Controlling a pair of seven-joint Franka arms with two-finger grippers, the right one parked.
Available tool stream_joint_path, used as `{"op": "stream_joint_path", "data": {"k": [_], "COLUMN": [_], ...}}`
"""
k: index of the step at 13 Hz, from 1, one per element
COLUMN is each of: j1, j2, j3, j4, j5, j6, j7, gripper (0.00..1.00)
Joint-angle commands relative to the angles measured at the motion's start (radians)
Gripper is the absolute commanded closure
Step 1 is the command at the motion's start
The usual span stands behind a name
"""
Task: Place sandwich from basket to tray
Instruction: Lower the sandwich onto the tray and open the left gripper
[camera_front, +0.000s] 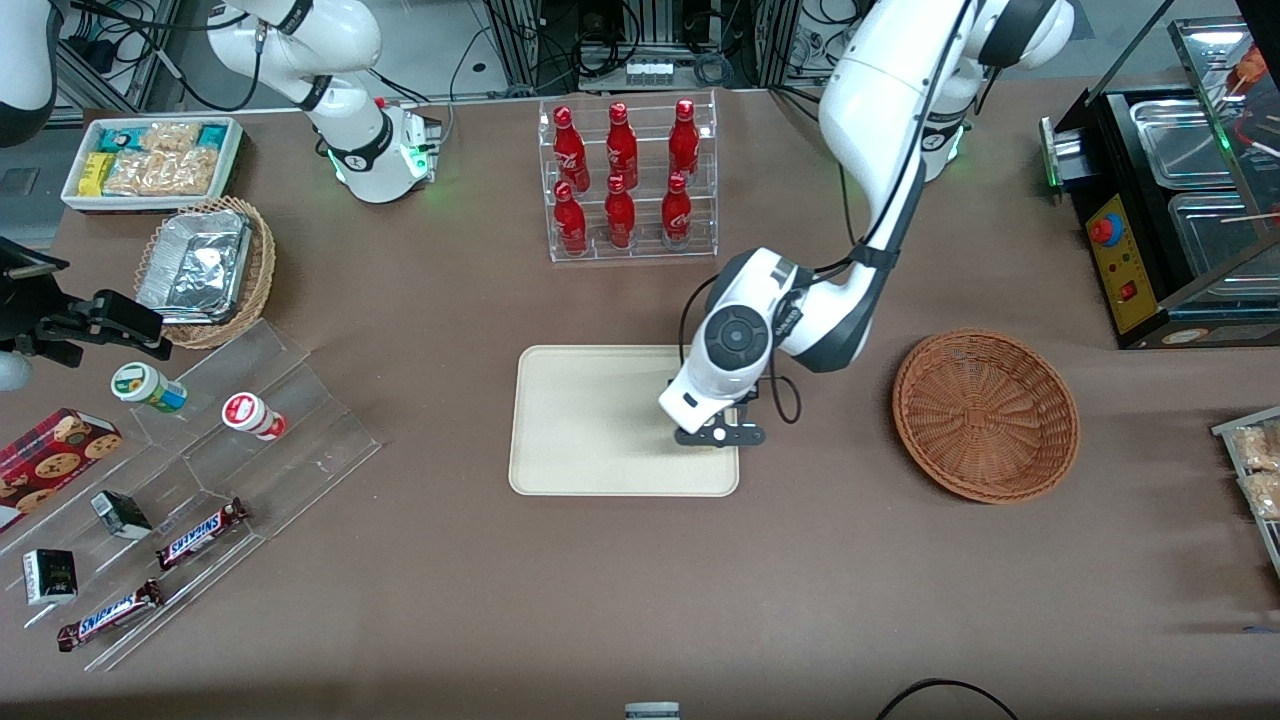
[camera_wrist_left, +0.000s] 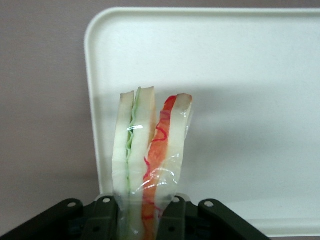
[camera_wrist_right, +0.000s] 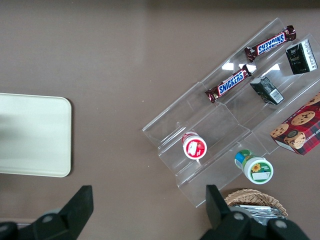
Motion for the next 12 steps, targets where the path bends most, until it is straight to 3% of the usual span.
{"op": "stream_joint_path", "data": {"k": [1,8,9,10,12], "j1": [-0.008,-0.022,-0.022,-0.021,-0.015], "j2": [0.088,0.151,0.151,0.15,0.144], "j3": [0.002,0.002,0.002,0.003,0.009], "j4": [0.103,0.151,0.152,0.152,0.154], "j5": [-0.009,0.001,0.001,0.001,0.004], "j6": [0.005,0.008,0.007,0.007,0.01], "j7": [-0.027,-0.056,-0.058,-0.058,-0.048], "gripper": [0.75,0.72,0.65,0.49,0.05]}}
